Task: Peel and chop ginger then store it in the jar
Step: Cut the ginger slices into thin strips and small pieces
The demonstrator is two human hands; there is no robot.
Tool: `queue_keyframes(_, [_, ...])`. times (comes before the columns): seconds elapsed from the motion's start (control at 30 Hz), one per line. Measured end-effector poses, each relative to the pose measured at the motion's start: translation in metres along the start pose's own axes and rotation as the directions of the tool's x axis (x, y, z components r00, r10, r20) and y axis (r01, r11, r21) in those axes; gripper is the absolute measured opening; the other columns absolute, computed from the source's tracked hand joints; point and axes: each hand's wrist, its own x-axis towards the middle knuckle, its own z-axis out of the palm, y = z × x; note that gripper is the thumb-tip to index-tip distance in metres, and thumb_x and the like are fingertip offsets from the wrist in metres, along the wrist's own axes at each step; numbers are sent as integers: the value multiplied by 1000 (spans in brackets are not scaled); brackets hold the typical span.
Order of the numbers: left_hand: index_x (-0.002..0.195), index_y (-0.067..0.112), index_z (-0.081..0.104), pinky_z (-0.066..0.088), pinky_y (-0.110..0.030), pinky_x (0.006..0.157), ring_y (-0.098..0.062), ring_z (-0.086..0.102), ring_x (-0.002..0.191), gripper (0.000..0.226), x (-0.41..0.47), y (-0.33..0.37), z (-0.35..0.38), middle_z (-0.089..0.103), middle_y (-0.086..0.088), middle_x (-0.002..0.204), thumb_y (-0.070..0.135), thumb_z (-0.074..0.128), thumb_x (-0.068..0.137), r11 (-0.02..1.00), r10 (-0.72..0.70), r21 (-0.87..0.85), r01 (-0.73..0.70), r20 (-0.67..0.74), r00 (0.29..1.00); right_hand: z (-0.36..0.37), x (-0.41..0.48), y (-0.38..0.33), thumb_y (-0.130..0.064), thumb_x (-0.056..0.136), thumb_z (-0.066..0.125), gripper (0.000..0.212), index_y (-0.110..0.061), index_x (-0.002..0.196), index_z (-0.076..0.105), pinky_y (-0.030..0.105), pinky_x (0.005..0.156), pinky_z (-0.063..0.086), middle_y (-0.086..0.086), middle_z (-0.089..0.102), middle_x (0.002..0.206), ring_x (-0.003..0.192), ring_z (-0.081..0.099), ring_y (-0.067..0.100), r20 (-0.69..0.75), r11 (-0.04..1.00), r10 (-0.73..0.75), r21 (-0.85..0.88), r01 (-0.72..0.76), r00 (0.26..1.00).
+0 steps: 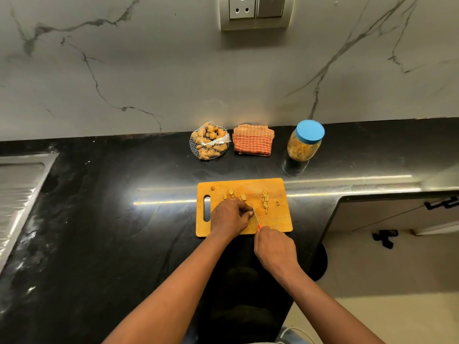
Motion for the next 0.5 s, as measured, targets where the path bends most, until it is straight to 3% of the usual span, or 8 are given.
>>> queue_keyframes(0.17, [93,30,76,51,-27,72,-6,62,88,17,0,0,0,69,14,100,43,72,82,1000,-7,-7,7,-1,1000,4,-15,9,-38,106,28,38,-17,98,59,31,55,37,0,67,85,75,67,21,-28,999,-1,32,2,1000])
queue_keyframes(0.37, [92,29,76,48,-24,71,-5,61,88,14,-2,1,-2,69,14,99,39,73,82,1000,-15,-17,15,-10,1000,-3,-14,12,-40,106,29,32,-21,88,48,31,52,33,-5,50,73,72,65,21,-48,994,34,103,-29,998])
queue_keyframes(0.5, [90,28,76,49,-26,71,-6,61,86,13,-1,0,-1,69,13,97,38,74,81,999,-17,-42,16,-11,1000,-3,-14,11,-40,105,28,37,-19,91,55,31,53,36,-4,51,72,68,63,21,-71,995,2,97,5,997])
